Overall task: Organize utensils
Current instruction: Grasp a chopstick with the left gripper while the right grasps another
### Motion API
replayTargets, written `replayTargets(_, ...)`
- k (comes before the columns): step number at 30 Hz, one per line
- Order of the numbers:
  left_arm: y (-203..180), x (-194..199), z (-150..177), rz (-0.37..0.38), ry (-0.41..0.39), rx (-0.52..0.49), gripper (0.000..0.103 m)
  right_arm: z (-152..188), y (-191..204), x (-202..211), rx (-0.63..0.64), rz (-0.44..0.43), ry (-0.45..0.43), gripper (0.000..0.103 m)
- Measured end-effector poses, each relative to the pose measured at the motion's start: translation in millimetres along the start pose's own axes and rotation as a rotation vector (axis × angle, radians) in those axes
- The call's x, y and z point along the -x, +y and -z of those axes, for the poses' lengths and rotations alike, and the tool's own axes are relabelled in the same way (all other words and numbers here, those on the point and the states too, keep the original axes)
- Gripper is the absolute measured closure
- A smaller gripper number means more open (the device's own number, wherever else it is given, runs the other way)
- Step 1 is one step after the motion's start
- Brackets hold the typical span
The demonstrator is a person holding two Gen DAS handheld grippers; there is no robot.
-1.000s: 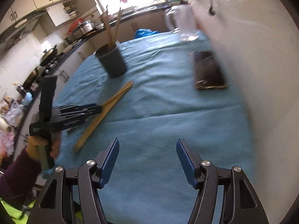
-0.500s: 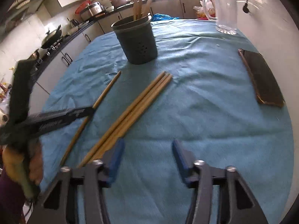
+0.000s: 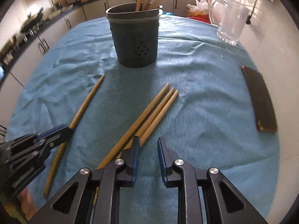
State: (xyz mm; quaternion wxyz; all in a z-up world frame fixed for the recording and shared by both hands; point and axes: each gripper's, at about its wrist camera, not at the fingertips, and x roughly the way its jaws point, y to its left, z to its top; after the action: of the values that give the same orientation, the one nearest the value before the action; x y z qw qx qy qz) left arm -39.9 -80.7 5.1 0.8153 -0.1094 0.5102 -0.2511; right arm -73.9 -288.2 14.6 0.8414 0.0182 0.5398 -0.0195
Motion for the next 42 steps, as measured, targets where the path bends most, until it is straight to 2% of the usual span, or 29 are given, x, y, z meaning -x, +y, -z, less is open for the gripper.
replayTargets(2, 13.3, 8.5, 1.0, 0.004, 0.005, 0.062, 0.096, -10.3, 8.9, -4.7, 0.029, 0.019, 0.033, 0.093)
replayTargets(5, 37.1, 16.7, 4.2, 0.065, 0.031, 0.161, 0.096, -11.9, 16.9, -3.6, 0.072, 0.010, 0.047, 0.093)
replayTargets(9, 51.1, 18.7, 4.0, 0.121, 0.080, 0.212, 0.096, 10.9, 9.0, 8.5, 0.114, 0.008, 0.077, 0.091)
replayTargets(11, 49.8, 18.8, 4.4, 0.119, 0.085, 0.194, 0.095, 27.6, -9.3, 8.4, 0.053, 0.046, 0.118, 0.073)
replayTargets(12, 49.0, 18.3, 4.6, 0.117, 0.083, 0.186, 0.095, 36.5, -20.9, 11.8, 0.000, 0.036, 0.102, 0.070)
replayTargets(15, 45.9, 18.7, 6.6, 0.108, 0.067, 0.151, 0.095, 53.1, -53.0, 20.6, -0.170, -0.070, 0.075, 0.069)
replayTargets(19, 43.2, 17.9, 7.0, 0.088, 0.055, 0.138, 0.095, 46.3, -62.0, 25.8, -0.205, -0.126, 0.007, 0.069)
replayTargets(24, 31.0, 17.3, 5.8, 0.010, 0.056, 0.129, 0.095, 8.0, -47.7, 11.9, -0.182, -0.191, -0.043, 0.069)
replayTargets(28, 19.0, 14.8, 2.7, -0.071, 0.069, 0.140, 0.095, -12.4, -40.8, -10.5, -0.123, -0.137, -0.039, 0.069)
replayTargets(30, 15.5, 12.6, -2.3, -0.100, 0.084, 0.159, 0.095, -16.9, -34.2, -13.4, -0.062, -0.076, -0.034, 0.076)
replayTargets(32, 12.8, 10.3, -8.3, -0.121, 0.094, 0.157, 0.095, -16.9, -34.1, -14.2, -0.025, -0.066, -0.032, 0.082)
replayTargets(35, 7.6, 11.0, -15.4, -0.183, 0.091, 0.142, 0.095, -16.3, -36.4, -13.9, 0.020, -0.078, -0.024, 0.084)
replayTargets(38, -4.1, 8.1, -20.9, -0.219, 0.102, 0.090, 0.091, -18.4, -44.5, -14.3, 0.025, -0.121, -0.020, 0.084)
replayTargets(40, -14.0, -2.1, -25.6, -0.258, 0.117, 0.018, 0.080, -21.1, -49.2, -15.3, 0.016, -0.150, -0.019, 0.085)
replayTargets(42, -18.7, -13.1, -30.6, -0.298, 0.124, -0.023, 0.080, -23.3, -51.3, -18.0, 0.004, -0.159, -0.019, 0.084)
